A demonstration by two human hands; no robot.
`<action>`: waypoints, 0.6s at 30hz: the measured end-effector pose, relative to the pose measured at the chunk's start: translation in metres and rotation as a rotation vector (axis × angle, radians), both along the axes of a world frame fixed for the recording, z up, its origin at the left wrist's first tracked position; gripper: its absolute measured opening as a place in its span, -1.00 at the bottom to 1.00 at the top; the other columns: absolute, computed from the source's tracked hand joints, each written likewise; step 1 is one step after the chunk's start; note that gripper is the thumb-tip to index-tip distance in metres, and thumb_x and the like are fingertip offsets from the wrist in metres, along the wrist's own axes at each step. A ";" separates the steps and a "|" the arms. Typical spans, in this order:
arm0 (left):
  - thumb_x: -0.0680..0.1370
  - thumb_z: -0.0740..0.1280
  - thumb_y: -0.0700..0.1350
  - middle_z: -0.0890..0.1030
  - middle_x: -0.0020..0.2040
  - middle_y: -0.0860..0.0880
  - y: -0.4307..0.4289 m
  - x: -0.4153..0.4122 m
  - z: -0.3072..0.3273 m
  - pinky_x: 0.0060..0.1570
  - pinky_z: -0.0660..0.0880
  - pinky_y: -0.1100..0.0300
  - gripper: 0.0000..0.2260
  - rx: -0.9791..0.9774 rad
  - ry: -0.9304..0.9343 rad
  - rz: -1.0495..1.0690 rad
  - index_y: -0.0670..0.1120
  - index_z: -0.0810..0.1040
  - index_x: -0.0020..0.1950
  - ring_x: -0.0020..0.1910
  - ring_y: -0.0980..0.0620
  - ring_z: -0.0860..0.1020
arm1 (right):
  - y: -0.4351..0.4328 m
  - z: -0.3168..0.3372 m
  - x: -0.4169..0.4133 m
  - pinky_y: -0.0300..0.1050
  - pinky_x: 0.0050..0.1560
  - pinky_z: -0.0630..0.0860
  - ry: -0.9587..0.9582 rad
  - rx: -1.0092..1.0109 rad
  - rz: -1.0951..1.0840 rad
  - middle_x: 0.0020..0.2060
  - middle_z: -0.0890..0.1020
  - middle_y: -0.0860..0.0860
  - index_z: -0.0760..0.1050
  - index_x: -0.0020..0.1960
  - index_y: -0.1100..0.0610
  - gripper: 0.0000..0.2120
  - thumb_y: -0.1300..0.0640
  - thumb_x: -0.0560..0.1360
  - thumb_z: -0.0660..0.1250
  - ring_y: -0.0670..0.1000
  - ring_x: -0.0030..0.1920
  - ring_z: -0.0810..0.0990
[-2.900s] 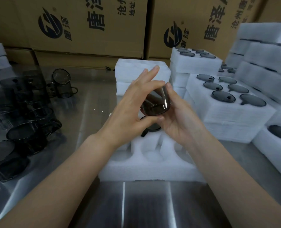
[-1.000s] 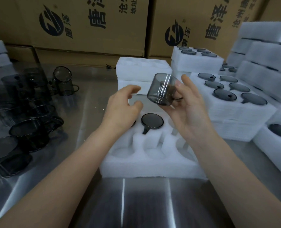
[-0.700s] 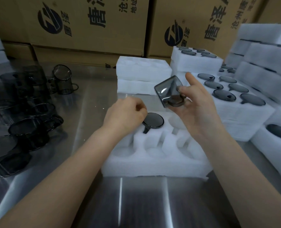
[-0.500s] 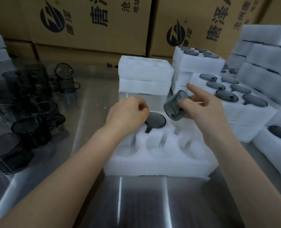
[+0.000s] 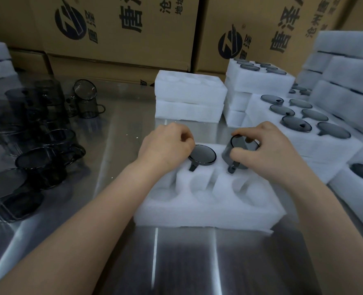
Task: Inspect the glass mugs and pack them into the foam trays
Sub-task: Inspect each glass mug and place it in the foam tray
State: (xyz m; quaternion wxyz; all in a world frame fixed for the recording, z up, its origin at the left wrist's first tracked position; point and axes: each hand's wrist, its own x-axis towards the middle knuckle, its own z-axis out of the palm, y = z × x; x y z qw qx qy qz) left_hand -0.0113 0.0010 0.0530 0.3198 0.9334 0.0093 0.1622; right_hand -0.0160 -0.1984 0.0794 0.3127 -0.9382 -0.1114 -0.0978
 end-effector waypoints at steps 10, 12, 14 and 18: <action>0.50 0.24 -0.08 0.64 -0.12 0.10 0.000 0.001 0.000 -0.15 0.50 0.12 -0.83 0.009 0.002 -0.004 0.11 0.62 -0.12 -0.07 -0.04 0.58 | 0.001 -0.004 0.000 -0.29 0.12 0.19 0.104 -0.168 0.157 0.39 0.37 -0.07 0.32 0.44 0.03 -0.55 0.06 0.56 0.21 -0.09 0.36 0.32; 0.50 0.24 -0.08 0.64 -0.12 0.10 0.000 0.000 0.000 -0.15 0.50 0.12 -0.83 0.011 0.004 -0.007 0.09 0.62 -0.11 -0.07 -0.04 0.58 | 0.002 -0.006 0.001 -0.30 0.12 0.16 0.118 -0.212 0.188 0.42 0.34 -0.04 0.25 0.47 0.08 -0.56 0.08 0.60 0.15 -0.06 0.38 0.28; 0.50 0.24 -0.09 0.65 -0.12 0.09 0.000 0.000 0.000 -0.16 0.49 0.13 -0.83 0.018 0.001 -0.006 0.08 0.63 -0.09 -0.07 -0.04 0.58 | 0.003 -0.008 0.003 -0.23 0.28 0.16 0.141 -0.291 0.204 0.46 0.28 0.01 0.17 0.51 0.13 -0.54 0.08 0.63 0.08 -0.02 0.44 0.21; 0.50 0.24 -0.09 0.65 -0.12 0.09 -0.001 0.001 0.000 -0.19 0.47 0.14 -0.82 0.019 0.001 0.003 0.08 0.64 -0.08 -0.07 -0.05 0.57 | 0.007 -0.015 0.002 -0.02 0.54 -0.09 0.273 -0.460 0.181 0.59 -0.06 -0.02 -0.10 0.60 0.05 -0.46 0.00 0.67 -0.04 -0.02 0.57 -0.11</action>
